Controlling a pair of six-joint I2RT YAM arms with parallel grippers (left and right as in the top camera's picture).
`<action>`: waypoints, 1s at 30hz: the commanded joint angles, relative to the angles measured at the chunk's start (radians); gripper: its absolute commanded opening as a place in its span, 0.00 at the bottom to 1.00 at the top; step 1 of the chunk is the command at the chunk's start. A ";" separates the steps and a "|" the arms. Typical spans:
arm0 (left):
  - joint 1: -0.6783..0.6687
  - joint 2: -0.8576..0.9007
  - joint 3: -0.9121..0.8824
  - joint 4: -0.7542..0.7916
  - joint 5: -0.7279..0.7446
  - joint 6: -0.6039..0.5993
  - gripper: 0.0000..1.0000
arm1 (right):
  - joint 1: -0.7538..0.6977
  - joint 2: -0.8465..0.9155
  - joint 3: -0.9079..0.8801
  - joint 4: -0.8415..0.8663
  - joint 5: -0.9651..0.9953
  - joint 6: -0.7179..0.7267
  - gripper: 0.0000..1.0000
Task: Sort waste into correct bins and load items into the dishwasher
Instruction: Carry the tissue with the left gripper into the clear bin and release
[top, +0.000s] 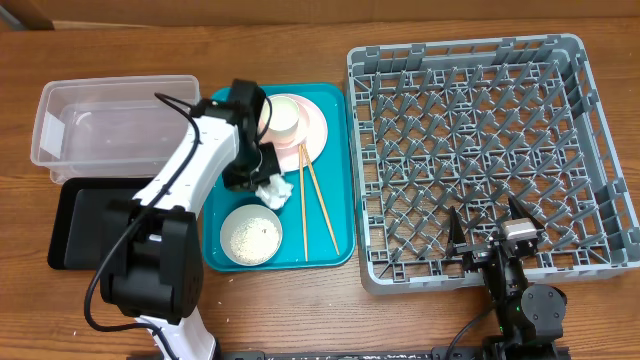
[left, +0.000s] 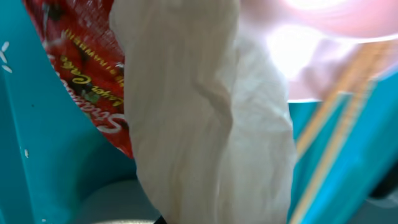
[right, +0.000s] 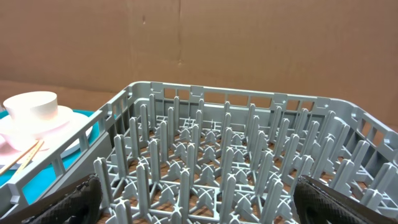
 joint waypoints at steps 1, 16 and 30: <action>0.026 -0.014 0.139 -0.063 0.082 0.061 0.04 | -0.003 -0.012 -0.011 0.008 -0.001 0.000 1.00; 0.333 -0.021 0.439 -0.190 -0.158 0.028 0.04 | -0.003 -0.012 -0.011 0.008 -0.001 0.000 1.00; 0.549 -0.013 0.208 0.117 -0.239 -0.020 0.04 | -0.003 -0.012 -0.011 0.008 -0.001 0.000 1.00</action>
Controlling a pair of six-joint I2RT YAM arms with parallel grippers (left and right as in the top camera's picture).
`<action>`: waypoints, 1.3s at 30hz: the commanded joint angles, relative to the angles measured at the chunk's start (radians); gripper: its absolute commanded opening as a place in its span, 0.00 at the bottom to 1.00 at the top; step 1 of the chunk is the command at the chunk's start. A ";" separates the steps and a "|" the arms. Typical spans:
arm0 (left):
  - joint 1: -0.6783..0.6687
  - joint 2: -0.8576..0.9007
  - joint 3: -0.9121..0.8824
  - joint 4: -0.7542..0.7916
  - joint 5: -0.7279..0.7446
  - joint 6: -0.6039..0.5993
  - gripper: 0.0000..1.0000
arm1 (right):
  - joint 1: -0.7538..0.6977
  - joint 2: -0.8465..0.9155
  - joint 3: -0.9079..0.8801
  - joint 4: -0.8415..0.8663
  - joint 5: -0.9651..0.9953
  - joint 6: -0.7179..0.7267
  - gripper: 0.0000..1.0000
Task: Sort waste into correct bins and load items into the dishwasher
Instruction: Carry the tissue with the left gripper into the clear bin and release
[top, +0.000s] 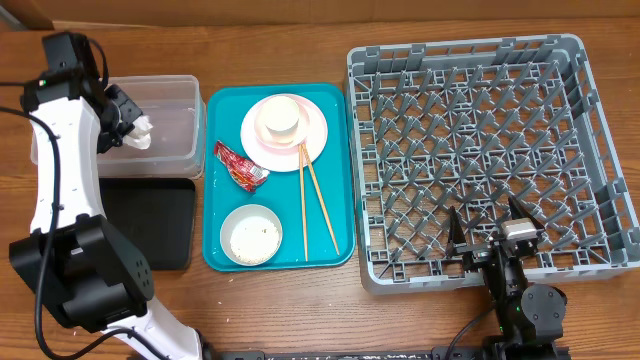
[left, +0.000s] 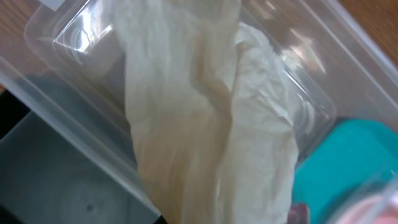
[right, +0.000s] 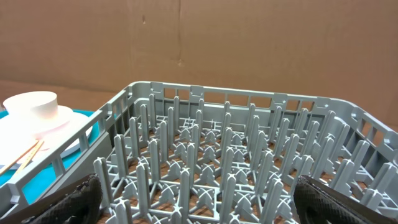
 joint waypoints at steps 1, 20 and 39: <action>0.026 -0.010 -0.070 0.057 -0.021 -0.022 0.04 | -0.003 -0.012 -0.011 0.008 -0.001 0.000 1.00; 0.053 -0.003 -0.233 0.222 -0.042 -0.021 0.06 | -0.003 -0.012 -0.011 0.008 -0.001 0.000 1.00; 0.050 -0.028 -0.125 0.219 0.012 0.032 0.75 | -0.003 -0.012 -0.011 0.008 -0.001 -0.001 1.00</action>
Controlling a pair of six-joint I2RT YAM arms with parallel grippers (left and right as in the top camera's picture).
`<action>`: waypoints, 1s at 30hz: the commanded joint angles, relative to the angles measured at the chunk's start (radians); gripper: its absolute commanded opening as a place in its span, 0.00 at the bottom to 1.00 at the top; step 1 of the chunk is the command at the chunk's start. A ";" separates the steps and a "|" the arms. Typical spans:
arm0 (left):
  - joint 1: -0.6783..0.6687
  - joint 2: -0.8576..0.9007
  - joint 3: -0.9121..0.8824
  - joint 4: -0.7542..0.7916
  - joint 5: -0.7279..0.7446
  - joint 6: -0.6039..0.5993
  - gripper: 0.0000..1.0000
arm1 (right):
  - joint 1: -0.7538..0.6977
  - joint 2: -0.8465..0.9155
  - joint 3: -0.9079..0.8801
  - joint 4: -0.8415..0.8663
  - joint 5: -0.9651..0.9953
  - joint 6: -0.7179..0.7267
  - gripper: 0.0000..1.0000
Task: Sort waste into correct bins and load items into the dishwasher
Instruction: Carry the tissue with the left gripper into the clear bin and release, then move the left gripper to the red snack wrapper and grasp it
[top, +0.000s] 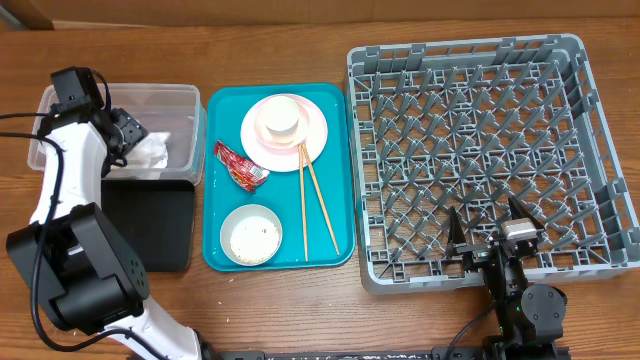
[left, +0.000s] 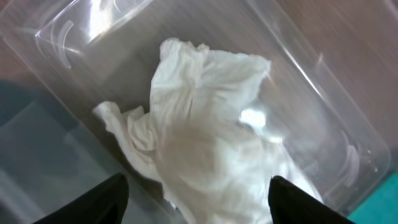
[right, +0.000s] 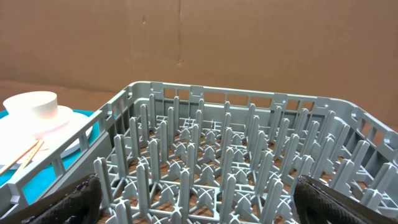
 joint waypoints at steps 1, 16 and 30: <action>-0.001 -0.037 0.123 -0.050 0.040 0.028 0.75 | -0.003 -0.012 -0.011 0.007 -0.001 0.000 1.00; -0.180 -0.137 0.266 -0.543 0.289 0.061 0.04 | -0.003 -0.012 -0.011 0.007 -0.001 0.000 1.00; -0.507 -0.135 -0.135 -0.255 0.101 -0.091 0.41 | -0.003 -0.012 -0.011 0.007 -0.001 -0.001 1.00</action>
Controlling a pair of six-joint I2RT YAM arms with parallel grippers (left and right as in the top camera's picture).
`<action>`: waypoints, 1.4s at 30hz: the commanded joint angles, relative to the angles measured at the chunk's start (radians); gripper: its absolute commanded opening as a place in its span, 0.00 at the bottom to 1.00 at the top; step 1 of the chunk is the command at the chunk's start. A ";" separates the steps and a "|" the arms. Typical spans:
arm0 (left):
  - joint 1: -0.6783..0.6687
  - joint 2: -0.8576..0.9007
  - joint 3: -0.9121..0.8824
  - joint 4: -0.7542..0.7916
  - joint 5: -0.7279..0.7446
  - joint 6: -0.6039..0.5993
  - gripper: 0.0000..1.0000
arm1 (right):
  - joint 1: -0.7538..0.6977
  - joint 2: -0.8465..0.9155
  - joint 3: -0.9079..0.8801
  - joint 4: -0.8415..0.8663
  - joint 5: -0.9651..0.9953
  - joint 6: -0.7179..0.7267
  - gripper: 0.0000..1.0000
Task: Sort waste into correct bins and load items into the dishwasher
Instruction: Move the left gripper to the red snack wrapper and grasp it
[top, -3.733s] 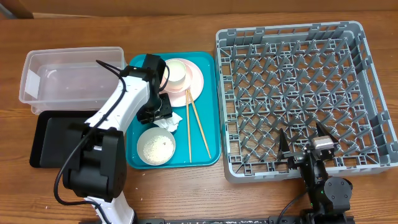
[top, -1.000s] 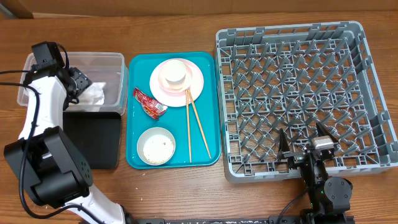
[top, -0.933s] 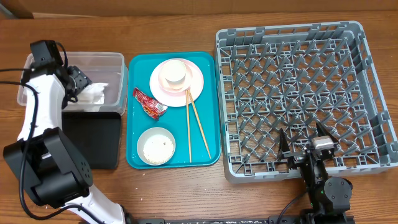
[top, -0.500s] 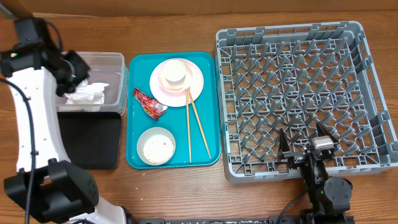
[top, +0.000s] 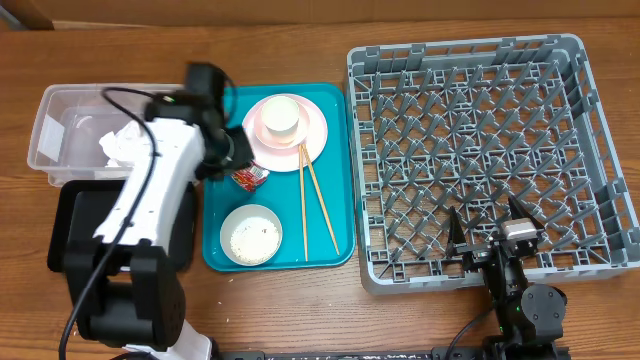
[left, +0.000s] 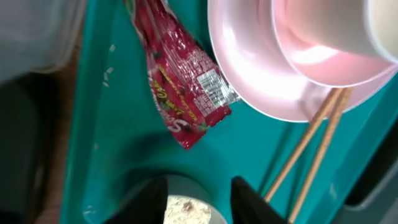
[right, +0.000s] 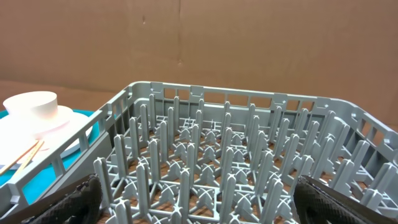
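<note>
A red snack wrapper (top: 247, 177) (left: 180, 93) lies on the left of the teal tray (top: 340, 250). My left gripper (top: 232, 158) (left: 200, 202) hangs open just above it, nothing between the fingers. The tray also holds a pink plate (top: 310, 135) with a white cup (top: 280, 115), two chopsticks (top: 318, 200) and a small bowl (top: 250, 233) with crumbs. A crumpled white tissue (top: 120, 145) lies in the clear bin (top: 60, 110). My right gripper (top: 485, 235) (right: 199, 199) stands open at the front edge of the grey dish rack (top: 480, 150).
A black bin (top: 80, 230) sits in front of the clear bin, partly under my left arm. The rack fills the right half of the wooden table and holds no dishes. A cardboard wall stands behind the rack in the right wrist view.
My left gripper has moved from above the clear bin to the left side of the teal tray, over the red wrapper, still open. The tissue stays in the clear bin. The right arm is unmoved.
My left gripper was shut on the white tissue on the tray, beside the red wrapper. Then it held the tissue over the clear bin. Then it was open with the tissue lying in that bin. Now it is over the tray at the wrapper.
</note>
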 joint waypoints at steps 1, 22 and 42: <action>-0.030 0.002 -0.092 0.091 -0.097 -0.071 0.43 | -0.003 -0.012 -0.011 0.008 -0.001 0.000 1.00; -0.034 0.003 -0.356 0.436 -0.111 -0.134 0.46 | -0.003 -0.012 -0.011 0.008 -0.001 0.000 1.00; -0.035 0.003 -0.381 0.490 -0.111 -0.134 0.13 | -0.003 -0.012 -0.011 0.008 -0.001 0.000 1.00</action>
